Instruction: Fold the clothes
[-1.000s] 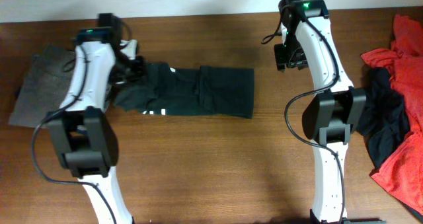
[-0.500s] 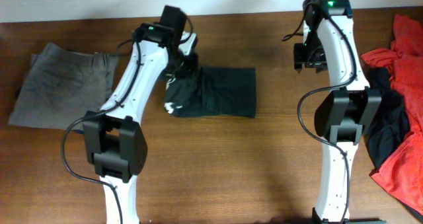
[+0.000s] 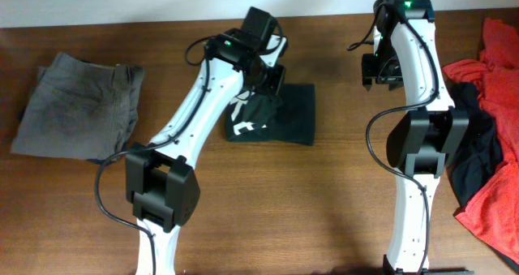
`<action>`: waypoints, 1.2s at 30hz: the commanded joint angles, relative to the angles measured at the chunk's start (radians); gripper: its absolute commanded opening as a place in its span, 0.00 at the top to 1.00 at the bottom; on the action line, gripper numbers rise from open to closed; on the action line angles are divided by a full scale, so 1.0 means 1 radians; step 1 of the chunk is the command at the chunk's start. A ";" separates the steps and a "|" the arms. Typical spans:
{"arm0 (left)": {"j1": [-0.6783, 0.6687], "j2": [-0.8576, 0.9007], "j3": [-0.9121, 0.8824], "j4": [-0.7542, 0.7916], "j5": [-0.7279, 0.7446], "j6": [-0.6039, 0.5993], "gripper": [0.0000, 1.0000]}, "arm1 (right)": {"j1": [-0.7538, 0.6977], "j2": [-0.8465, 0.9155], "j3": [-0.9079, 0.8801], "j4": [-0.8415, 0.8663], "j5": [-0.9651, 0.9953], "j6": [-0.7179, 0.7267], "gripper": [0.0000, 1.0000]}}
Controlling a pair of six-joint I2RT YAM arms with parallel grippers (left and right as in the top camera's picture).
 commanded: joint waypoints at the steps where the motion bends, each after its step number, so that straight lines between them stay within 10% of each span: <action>1: -0.017 -0.016 0.020 0.014 0.018 -0.013 0.96 | -0.003 -0.043 0.019 -0.014 -0.001 0.003 0.44; 19: -0.090 0.012 0.014 0.043 0.018 -0.013 0.91 | -0.003 -0.043 0.019 -0.029 -0.003 0.004 0.44; 22: -0.114 0.012 0.014 0.055 0.018 -0.012 0.76 | -0.003 -0.043 0.019 -0.029 -0.002 0.004 0.44; 28: -0.172 0.012 0.014 0.083 0.022 0.014 0.16 | -0.003 -0.043 0.019 -0.029 -0.002 0.004 0.44; 36: -0.165 0.011 0.019 0.068 -0.003 0.111 0.14 | -0.005 -0.043 0.019 -0.029 -0.002 0.004 0.44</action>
